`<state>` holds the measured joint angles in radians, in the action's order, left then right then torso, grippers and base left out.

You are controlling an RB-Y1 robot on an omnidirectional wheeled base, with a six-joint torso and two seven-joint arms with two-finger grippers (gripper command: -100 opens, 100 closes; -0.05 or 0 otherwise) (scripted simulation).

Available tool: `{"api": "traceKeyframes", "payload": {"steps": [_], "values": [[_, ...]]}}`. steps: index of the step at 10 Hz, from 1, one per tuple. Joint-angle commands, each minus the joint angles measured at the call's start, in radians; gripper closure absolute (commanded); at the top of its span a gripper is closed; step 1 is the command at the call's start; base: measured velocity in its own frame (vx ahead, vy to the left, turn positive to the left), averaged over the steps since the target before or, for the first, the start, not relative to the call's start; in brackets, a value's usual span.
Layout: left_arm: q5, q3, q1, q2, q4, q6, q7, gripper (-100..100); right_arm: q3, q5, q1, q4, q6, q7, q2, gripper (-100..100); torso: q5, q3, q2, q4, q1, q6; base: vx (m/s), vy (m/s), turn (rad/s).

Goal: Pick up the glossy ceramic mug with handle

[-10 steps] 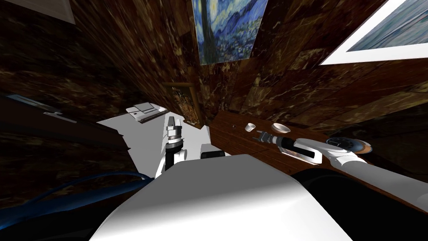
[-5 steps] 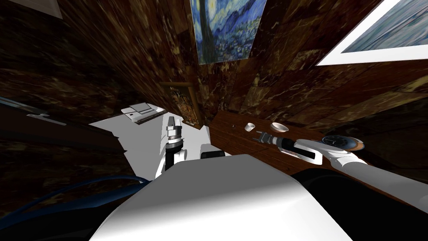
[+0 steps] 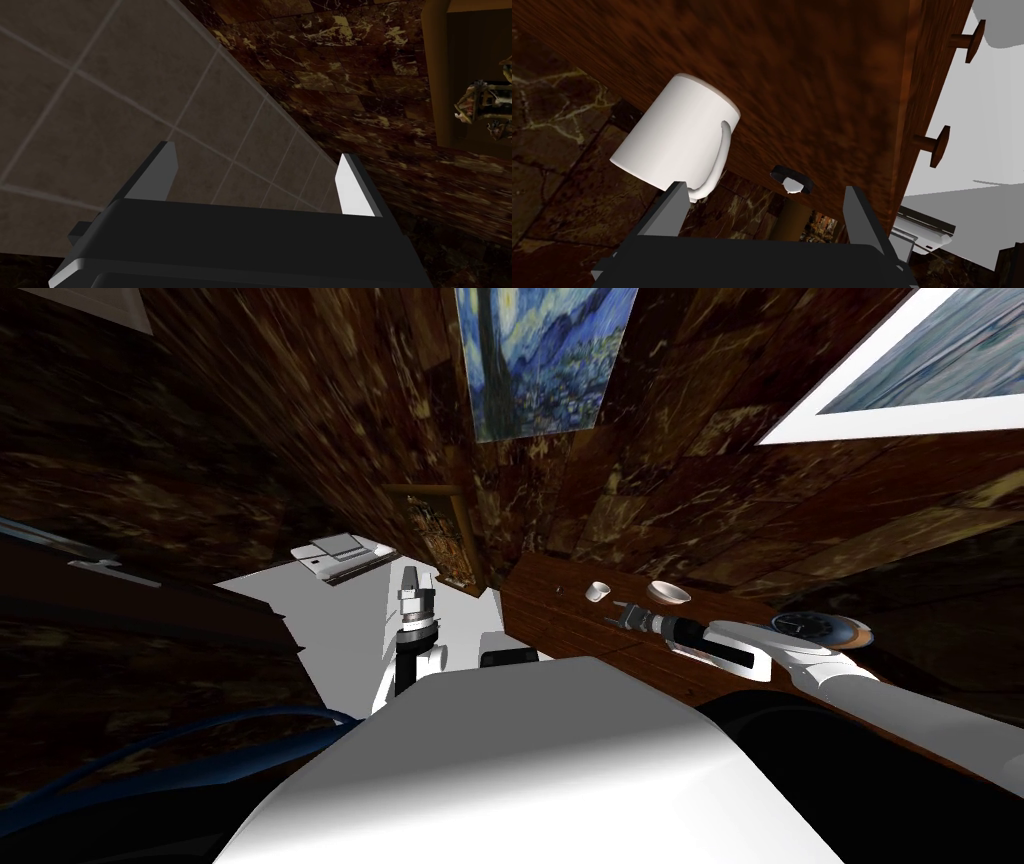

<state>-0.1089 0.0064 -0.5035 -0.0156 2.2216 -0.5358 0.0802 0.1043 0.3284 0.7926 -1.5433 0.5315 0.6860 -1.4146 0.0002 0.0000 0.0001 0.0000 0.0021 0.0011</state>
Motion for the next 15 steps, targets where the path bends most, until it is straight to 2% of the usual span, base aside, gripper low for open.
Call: {"api": "traceKeyframes", "payload": {"steps": [1, 3, 4, 5, 9, 10, 11, 15], "values": [[0.000, 0.000, 0.000, 0.000, 0.000, 0.000, 0.000, 0, -0.008, 0.033, -0.020, 0.025, 0.011, -0.007, 0.034, -100, 0.000, 0.000, 0.000, 0.000, 0.000, 0.000, -0.001, 0.008, 0.004], [0.000, 0.000, 0.000, 0.000, 0.000, 0.000, 0.000, 0, -0.016, 0.066, -0.039, 0.051, 0.022, -0.015, 0.068, -100, 0.000, 0.000, 0.000, 0.000, 0.000, 0.000, 0.000, 0.000, 0.017], [0.000, 0.000, 0.000, 0.000, 0.000, 0.000, 0.000, 0, -0.009, 0.053, -0.028, 0.041, 0.019, -0.011, 0.055, -100, 0.000, 0.000, 0.001, 0.000, -0.001, 0.000, -0.009, -0.001, 0.009], [0.000, 0.000, 0.000, 0.000, 0.000, 0.000, 0.000, 0, -0.010, 0.056, -0.030, 0.043, 0.021, -0.012, 0.057, 100, 0.000, 0.000, 0.001, 0.000, -0.001, 0.000, 0.000, 0.000, 0.000], [0.000, 0.000, 0.000, 0.000, 0.000, 0.000, 0.000, 0, -0.010, 0.055, -0.030, 0.043, 0.021, -0.012, 0.057, 100, 0.000, 0.000, 0.000, 0.000, 0.000, 0.000, 0.000, 0.000, 0.000], [0.000, 0.000, 0.000, 0.000, 0.000, 0.000, 0.000, 0, -0.010, 0.055, -0.030, 0.043, 0.021, -0.012, 0.057, 0, 0.000, 0.000, 0.000, 0.000, 0.000, 0.000, 0.000, 0.000, 0.000], [0.000, 0.000, 0.000, 0.000, 0.000, 0.000, 0.000, 0, 0.021, 0.058, -0.042, 0.040, -0.002, 0.004, 0.048, -100, 0.000, 0.000, 0.000, 0.000, 0.000, 0.000, -0.038, -0.065, -0.132], [0.000, 0.000, 0.000, 0.000, 0.000, 0.000, 0.000, 0, 0.093, 0.059, -0.072, 0.034, -0.061, 0.038, 0.022, -100, -0.003, 0.003, 0.005, 0.001, -0.014, 0.001, -0.063, -0.172, -0.110]]}}
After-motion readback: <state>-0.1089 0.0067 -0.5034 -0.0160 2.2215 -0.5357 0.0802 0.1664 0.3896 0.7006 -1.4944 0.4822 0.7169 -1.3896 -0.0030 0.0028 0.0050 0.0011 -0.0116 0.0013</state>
